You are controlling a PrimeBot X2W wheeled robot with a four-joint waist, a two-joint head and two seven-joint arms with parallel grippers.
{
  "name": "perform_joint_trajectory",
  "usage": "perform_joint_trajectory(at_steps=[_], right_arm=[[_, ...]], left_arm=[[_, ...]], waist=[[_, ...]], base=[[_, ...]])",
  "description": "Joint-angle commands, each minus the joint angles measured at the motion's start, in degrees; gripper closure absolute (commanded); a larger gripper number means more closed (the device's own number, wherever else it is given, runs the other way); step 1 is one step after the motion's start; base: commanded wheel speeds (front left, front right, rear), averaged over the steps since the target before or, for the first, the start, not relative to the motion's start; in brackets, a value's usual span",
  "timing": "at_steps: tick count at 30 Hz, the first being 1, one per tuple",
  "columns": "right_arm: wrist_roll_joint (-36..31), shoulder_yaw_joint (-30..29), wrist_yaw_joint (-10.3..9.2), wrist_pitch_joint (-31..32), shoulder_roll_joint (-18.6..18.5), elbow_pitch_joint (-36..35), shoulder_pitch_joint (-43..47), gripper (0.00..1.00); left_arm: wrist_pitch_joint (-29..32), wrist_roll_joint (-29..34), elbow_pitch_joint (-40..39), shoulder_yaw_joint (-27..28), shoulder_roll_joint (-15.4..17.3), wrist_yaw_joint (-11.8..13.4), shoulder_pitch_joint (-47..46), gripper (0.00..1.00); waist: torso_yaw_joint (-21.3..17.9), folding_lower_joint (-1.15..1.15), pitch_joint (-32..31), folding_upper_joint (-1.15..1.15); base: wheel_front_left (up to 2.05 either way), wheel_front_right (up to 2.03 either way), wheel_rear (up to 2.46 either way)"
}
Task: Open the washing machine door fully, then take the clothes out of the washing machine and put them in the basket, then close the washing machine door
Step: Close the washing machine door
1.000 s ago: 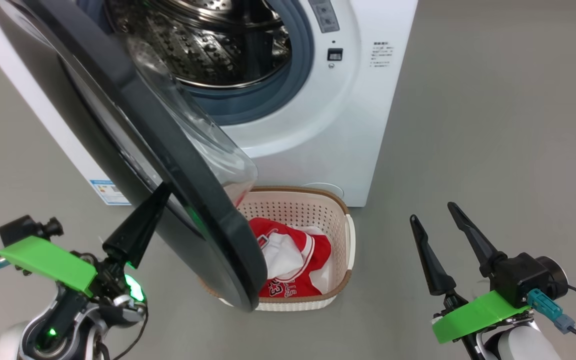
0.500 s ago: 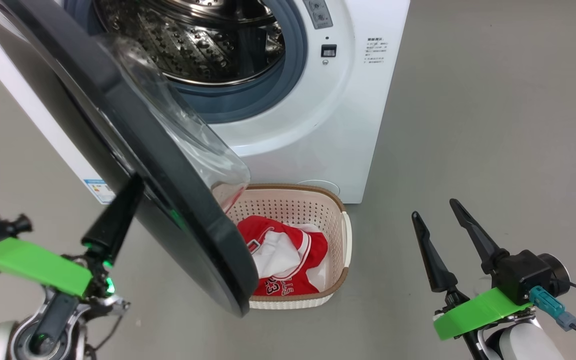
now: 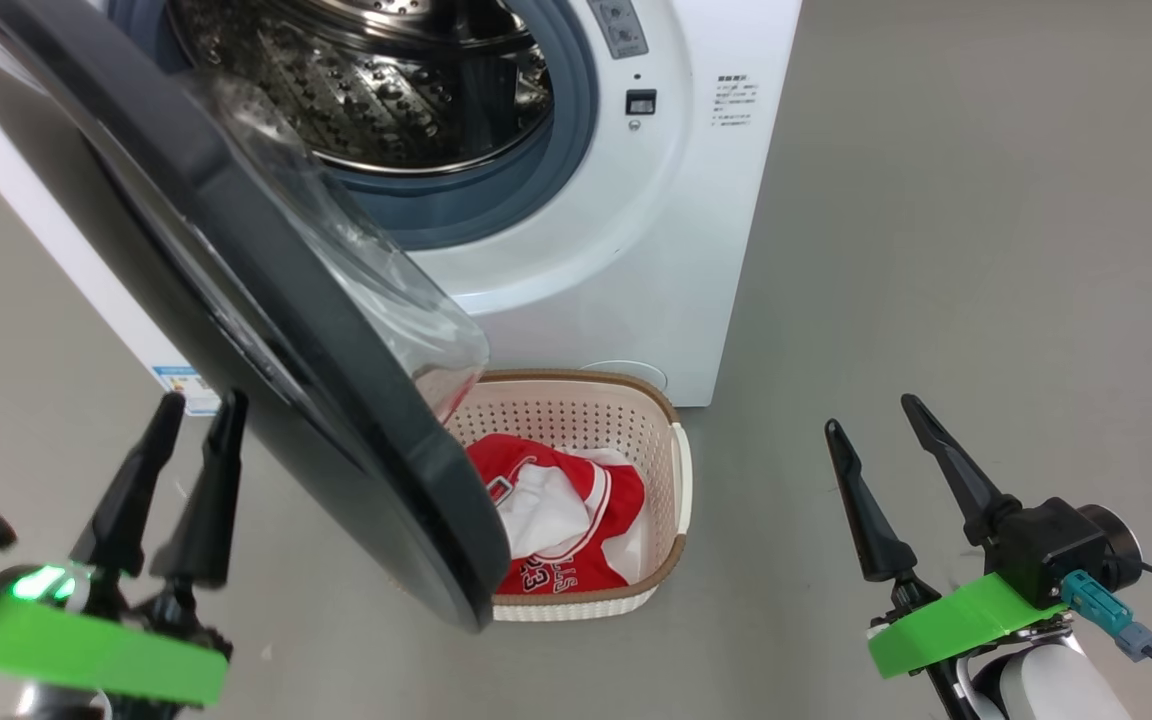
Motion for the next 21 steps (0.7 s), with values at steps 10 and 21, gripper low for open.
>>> perform_joint_trajectory(at_steps=[10,21], right_arm=[[0.41,0.93,0.03,-0.36,-0.02,-1.82,-0.78,0.00],[0.06,0.41,0.03,-0.36,0.07,-2.21,0.68,0.00]], left_arm=[[-14.05,17.95,-0.62,-4.44,7.23,-0.37,5.83,0.00],[-15.07,25.02,1.25,-4.24,5.15,1.09,9.64,0.00]], waist=[[-1.86,0.00,-1.83,0.00],[-2.76,0.00,-3.31,0.00]], base=[[0.00,0.00,0.00],[0.00,0.00,0.00]])
